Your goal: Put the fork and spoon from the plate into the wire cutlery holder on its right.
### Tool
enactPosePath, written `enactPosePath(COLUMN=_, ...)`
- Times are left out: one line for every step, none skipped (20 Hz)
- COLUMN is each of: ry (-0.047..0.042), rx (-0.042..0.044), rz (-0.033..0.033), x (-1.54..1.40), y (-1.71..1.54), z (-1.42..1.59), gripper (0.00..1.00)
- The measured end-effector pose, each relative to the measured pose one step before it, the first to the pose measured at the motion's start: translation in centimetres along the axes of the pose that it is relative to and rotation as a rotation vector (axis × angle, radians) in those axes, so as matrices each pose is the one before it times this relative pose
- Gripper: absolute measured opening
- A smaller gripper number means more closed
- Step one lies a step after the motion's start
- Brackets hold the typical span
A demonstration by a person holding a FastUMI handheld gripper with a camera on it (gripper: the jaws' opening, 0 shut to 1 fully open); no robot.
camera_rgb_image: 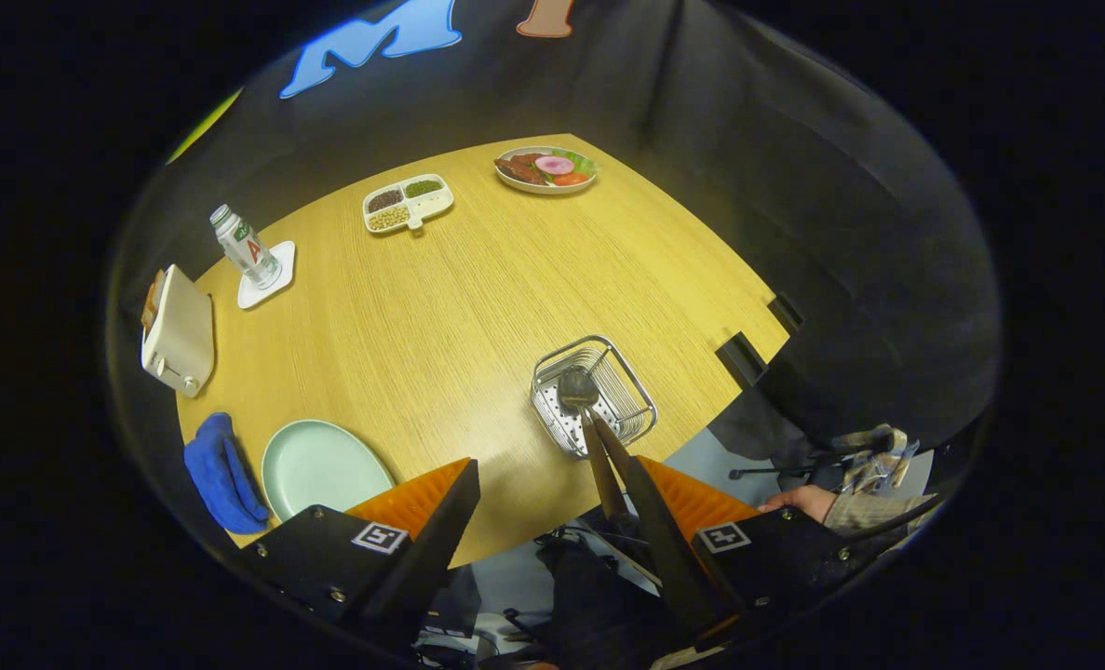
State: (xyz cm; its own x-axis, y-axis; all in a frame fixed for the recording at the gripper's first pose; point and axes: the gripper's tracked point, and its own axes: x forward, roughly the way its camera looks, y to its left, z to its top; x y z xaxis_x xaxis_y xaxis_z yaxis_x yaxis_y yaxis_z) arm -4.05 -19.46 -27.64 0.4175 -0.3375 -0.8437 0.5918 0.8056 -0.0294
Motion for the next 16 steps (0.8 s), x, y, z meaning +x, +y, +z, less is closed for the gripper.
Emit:
enactPosePath(ry=-0.01326, rx=-0.00877, rz=0.00253, x=-0.209, y=0.183, z=0.193, gripper=0.97)
enactPosePath(ry=-0.01879, rx=-0.00753, rz=0.00388, x=-0.118, y=0.198, z=0.246, gripper=0.97)
enactPosePath(ry=-0.03430, rx=-0.00654, rz=0.00690, x=-0.321, y=0.255, z=0.598, gripper=0.97)
enactPosePath(ry=-0.04049, rx=-0.00296, rz=0.00529, x=-0.282, y=0.204, z=0.735, gripper=0.97)
enactPosePath(ry=-0.03614, rx=-0.00033, rz=0.00633, x=-0.394, y=0.157, z=0.720, gripper=0.97)
enactPosePath(ry=-0.03865, rx=0.00018, rz=0.01117, x=-0.321, y=0.325, z=0.663, gripper=0.97)
enactPosePath(ry=-0.04153, rx=-0.00074, rz=0.01363, x=-0.411, y=0.254, z=0.989, gripper=0.97)
enactPosePath(ry=-0.05347, rx=0.00004, rz=0.01133, x=-0.414, y=0.275, z=1.208, gripper=0.97)
enactPosePath(ry=-0.06468, rx=0.00057, rz=0.01014, x=-0.564, y=0.216, z=1.573, gripper=0.97)
enactPosePath(ry=-0.06842, rx=-0.00020, rz=0.00703, x=-0.510, y=0.130, z=1.629, gripper=0.97)
enactPosePath(ry=-0.07310, rx=-0.00163, rz=0.00778, x=-0.540, y=0.102, z=1.817, gripper=0.97)
enactPosePath(ry=-0.07075, rx=0.00000, rz=0.00767, x=-0.537, y=0.166, z=1.721, gripper=0.97)
enactPosePath(ry=-0.06569, rx=0.00335, rz=0.01101, x=-0.516, y=0.227, z=1.759, gripper=0.97)
enactPosePath(ry=-0.07418, rx=0.00607, rz=0.01629, x=-0.516, y=0.299, z=1.879, gripper=0.97)
enactPosePath(ry=-0.07295, rx=0.01261, rz=0.01828, x=-0.407, y=0.363, z=1.982, gripper=0.97)
enactPosePath(ry=-0.07024, rx=0.02101, rz=0.02591, x=-0.475, y=0.440, z=1.793, gripper=0.97)
